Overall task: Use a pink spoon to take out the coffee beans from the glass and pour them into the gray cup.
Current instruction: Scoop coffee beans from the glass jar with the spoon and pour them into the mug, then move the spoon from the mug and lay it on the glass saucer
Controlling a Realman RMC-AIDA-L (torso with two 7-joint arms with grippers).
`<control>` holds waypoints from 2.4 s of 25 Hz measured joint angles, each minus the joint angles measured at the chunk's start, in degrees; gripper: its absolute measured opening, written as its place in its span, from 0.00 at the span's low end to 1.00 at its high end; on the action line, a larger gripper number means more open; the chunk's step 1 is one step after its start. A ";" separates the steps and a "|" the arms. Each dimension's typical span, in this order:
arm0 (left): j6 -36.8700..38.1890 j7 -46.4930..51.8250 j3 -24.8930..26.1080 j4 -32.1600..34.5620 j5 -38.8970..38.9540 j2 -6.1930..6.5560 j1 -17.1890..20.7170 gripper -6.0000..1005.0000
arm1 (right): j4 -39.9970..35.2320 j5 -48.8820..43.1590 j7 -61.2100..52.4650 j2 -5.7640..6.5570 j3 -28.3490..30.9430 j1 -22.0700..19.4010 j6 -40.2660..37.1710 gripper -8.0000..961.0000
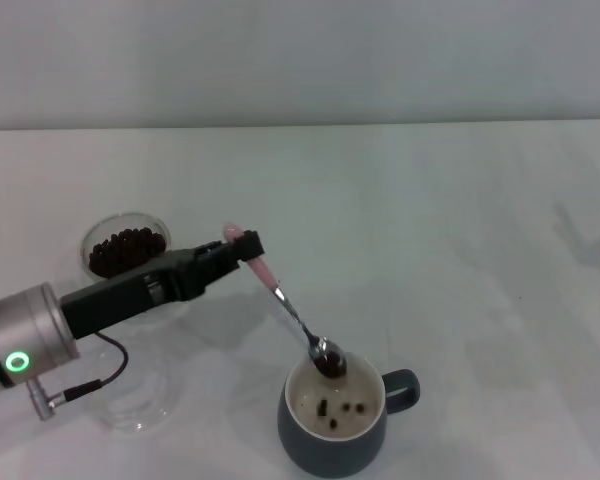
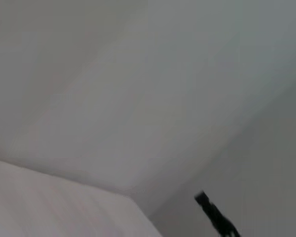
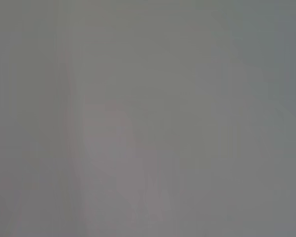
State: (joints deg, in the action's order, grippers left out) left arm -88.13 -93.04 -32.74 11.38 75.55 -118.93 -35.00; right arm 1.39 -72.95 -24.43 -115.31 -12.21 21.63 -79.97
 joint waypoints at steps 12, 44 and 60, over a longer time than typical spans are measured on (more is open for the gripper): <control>-0.40 1.14 -10.63 4.50 0.09 0.02 -4.44 0.14 | 0.66 0.91 0.00 0.00 0.43 -0.02 -0.02 0.88; -6.18 8.84 -11.02 9.63 30.09 0.07 16.50 0.14 | 0.15 1.73 -0.01 0.00 0.43 0.05 0.31 0.88; -3.84 0.39 -10.88 5.05 41.00 1.13 35.64 0.14 | -1.54 2.57 -0.01 0.09 0.44 1.51 1.55 0.88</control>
State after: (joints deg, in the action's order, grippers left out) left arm -91.97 -92.65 -43.62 16.43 116.55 -117.81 0.64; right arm -0.15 -70.38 -24.44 -115.22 -11.77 23.15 -78.42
